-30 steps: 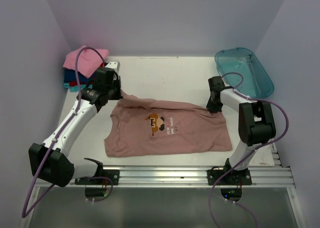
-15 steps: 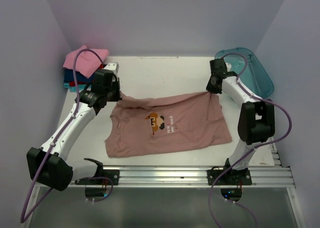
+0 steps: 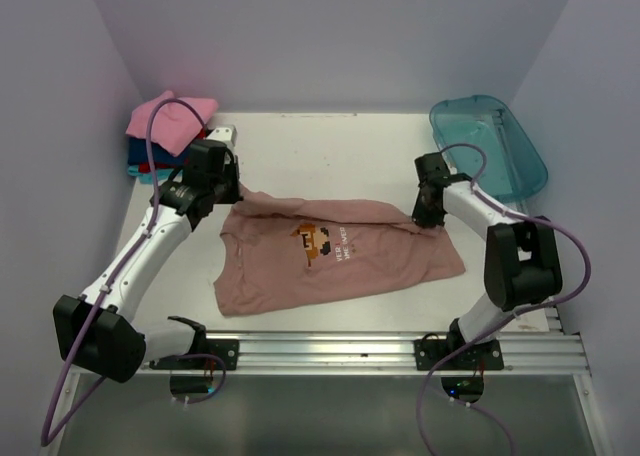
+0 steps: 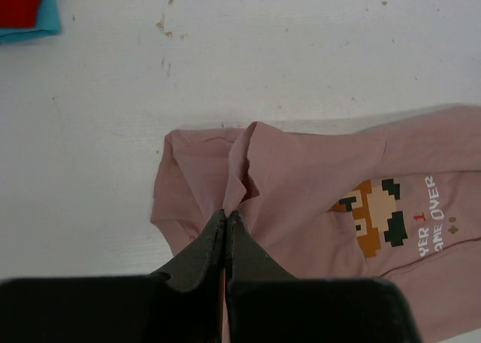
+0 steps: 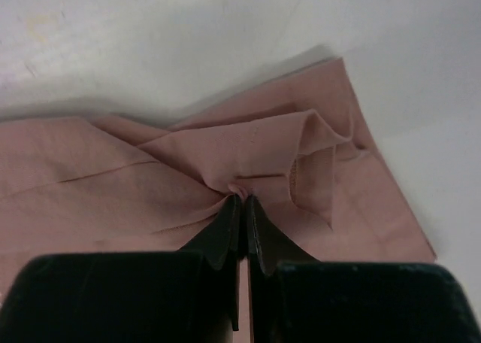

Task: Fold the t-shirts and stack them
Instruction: Grap the side of the flattened tshirt furthest away from the robot with both arms

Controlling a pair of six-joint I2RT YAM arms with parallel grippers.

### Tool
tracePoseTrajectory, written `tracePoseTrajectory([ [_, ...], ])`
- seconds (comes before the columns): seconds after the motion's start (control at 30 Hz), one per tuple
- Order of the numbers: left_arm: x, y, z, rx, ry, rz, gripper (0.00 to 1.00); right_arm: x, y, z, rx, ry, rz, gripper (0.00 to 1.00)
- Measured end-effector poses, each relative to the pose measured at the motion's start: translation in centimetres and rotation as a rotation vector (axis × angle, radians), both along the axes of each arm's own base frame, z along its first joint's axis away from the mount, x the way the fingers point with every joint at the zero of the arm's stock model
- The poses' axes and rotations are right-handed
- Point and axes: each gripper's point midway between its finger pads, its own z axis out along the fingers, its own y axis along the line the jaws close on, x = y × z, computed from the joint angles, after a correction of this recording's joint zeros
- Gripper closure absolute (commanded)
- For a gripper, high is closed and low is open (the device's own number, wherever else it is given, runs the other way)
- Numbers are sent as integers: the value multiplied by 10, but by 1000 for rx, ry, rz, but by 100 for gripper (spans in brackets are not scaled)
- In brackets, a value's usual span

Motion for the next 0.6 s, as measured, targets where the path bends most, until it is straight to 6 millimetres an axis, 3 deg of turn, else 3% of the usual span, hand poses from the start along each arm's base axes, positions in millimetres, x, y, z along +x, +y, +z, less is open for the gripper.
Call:
tracePoseTrajectory([
  [0.03,0,0,0,0,0,0,100,-15,2,-4,3,24,10,90],
  [0.07,0,0,0,0,1,-1,100,-27,4,-7,9,43,19,59],
  [0.13,0,-1,-1,-2,2,-3,100,-45,9,-6,22,59,36,43],
  [0.17,0,-1,-1,-4,3,-5,100,-50,10,-3,26,59,42,29],
  [0.33,0,-6,-4,-22,15,-19,100,-46,11,20,29,-11,47,25],
  [0.6,1,-7,-6,-29,23,-18,100,-6,10,38,-20,-63,33,36],
])
